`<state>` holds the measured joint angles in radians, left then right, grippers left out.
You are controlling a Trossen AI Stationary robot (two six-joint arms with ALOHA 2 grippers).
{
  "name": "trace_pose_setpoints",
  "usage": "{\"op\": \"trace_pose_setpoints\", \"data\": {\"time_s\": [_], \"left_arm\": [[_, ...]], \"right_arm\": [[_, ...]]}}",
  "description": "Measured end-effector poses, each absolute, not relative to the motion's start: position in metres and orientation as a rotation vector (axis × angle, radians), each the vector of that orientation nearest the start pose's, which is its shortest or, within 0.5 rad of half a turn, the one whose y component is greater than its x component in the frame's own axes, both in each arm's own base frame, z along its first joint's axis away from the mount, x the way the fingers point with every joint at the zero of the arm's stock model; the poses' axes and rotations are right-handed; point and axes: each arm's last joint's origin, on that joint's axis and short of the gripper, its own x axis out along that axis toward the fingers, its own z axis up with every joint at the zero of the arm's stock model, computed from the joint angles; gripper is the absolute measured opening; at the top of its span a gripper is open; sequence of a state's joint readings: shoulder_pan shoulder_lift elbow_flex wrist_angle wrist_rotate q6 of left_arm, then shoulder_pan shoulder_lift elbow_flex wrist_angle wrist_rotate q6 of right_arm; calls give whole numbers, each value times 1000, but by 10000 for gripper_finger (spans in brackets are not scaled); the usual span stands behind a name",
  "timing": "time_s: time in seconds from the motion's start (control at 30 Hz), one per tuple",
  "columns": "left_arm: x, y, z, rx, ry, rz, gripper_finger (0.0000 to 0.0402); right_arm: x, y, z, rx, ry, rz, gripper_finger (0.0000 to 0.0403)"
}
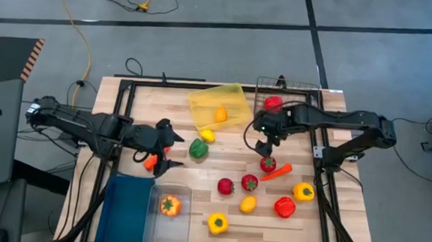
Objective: Sort produce into baskets
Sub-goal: Put the top right red tomato into the transparent bin
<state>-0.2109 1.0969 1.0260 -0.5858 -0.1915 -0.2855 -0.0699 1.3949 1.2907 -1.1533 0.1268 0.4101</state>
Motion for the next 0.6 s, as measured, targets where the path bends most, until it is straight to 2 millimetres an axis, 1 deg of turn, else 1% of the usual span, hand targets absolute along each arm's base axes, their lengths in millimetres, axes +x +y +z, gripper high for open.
{"op": "trace_pose_setpoints", "data": {"time_s": [0.1,0.27,0.5,0.6], "left_arm": [[220,-36,320,-135,665,95,399],[220,-32,319,-132,672,110,399],[220,-32,320,-132,672,110,399],[220,-32,320,-132,672,110,399]], "right_arm": [[247,-16,304,328,1264,-443,395],[244,-10,297,306,1304,-429,395],[239,-3,266,280,1382,-402,395],[241,1,258,296,1375,-362,395]]}}
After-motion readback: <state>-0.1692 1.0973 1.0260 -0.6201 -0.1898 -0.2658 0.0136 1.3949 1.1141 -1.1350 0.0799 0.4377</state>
